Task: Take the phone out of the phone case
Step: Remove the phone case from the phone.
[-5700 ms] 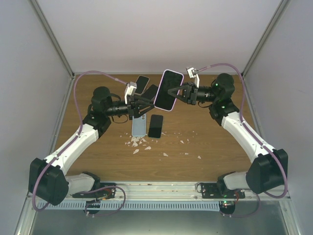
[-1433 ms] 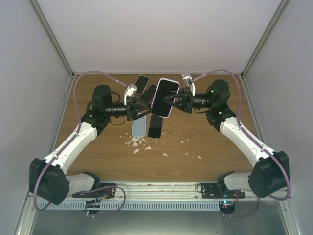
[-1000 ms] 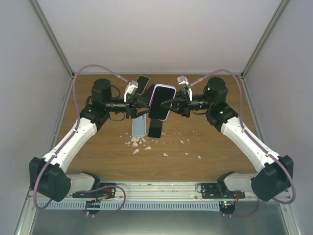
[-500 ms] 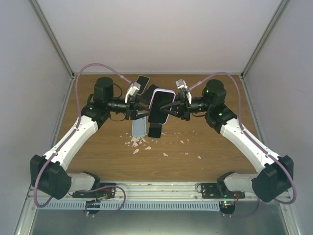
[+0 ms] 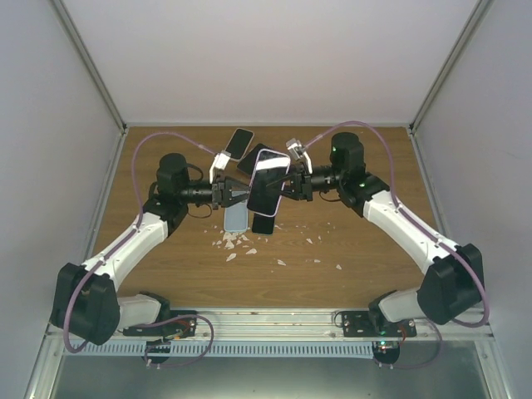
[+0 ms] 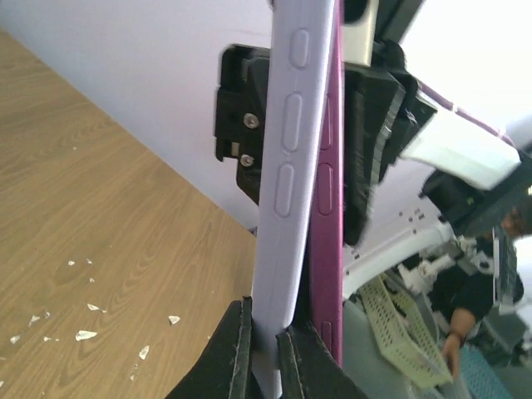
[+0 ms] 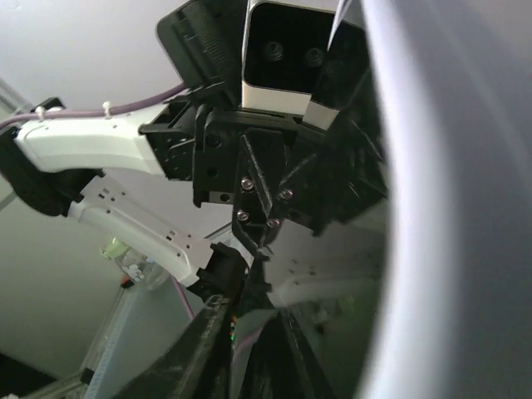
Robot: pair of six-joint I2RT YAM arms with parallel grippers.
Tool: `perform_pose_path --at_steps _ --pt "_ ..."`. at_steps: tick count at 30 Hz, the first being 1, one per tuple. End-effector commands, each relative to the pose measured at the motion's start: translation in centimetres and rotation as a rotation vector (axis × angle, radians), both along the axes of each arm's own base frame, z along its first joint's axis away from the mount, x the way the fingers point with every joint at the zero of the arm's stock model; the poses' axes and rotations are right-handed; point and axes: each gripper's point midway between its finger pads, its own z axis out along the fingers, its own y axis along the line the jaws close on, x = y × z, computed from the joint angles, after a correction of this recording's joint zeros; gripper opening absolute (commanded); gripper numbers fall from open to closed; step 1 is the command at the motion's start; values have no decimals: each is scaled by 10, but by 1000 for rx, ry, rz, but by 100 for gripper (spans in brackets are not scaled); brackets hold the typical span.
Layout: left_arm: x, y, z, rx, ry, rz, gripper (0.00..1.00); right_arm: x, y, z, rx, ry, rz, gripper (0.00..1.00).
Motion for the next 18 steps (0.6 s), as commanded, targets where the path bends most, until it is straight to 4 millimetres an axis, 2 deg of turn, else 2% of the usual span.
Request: perform_pose_path --at_steps 1,8,12,15,18 --pt "19 8 31 -101 32 140 0 -2 3 -2 -25 -24 30 30" --pt "40 27 9 -105 170 263 0 47 -16 18 -115 -188 -239 64" --pt "48 33 2 -103 209 309 0 68 -28 20 -178 -269 -377 78" --pt "55 36 -2 -96 242 343 0 77 -32 24 -229 -332 -467 87" --pt "63 39 -8 -92 292 380 0 78 -23 32 -269 -405 -500 93"
